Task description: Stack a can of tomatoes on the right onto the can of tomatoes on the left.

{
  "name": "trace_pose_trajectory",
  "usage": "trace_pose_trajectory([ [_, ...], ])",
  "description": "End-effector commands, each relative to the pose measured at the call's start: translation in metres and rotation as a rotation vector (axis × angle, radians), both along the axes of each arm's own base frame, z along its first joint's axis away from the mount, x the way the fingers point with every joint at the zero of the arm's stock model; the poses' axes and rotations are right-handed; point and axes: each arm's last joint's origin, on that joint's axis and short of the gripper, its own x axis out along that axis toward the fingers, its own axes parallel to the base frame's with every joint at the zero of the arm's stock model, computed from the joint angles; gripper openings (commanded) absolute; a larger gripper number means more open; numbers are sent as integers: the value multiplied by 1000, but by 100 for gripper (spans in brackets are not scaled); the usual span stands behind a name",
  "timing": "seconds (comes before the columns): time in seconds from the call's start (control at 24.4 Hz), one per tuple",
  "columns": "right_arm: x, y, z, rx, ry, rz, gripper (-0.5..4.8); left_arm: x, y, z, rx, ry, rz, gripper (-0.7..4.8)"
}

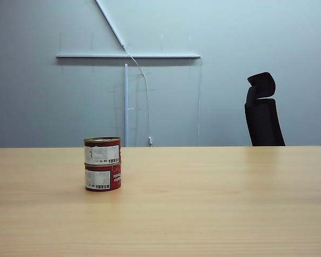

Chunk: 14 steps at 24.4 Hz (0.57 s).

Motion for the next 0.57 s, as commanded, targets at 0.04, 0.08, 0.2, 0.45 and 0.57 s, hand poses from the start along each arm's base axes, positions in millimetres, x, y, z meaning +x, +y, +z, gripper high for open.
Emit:
trace_pose_trajectory([
  [0.04,0,0,0,-3,-8,0,-1,0,0,1,4,-8,0,-2],
  [0.08,0,0,-1,-3,-2,0,-1,0,0,1,4,-8,0,-2],
  [0.2,0,0,-1,-4,3,0,-1,0,0,1,4,-8,0,-2],
  [0.45,0,0,-1,-4,3,0,-1,0,0,1,3,-8,0,-2],
  [0.57,0,0,-1,-4,3,-1,-1,0,0,1,4,-8,0,-2],
])
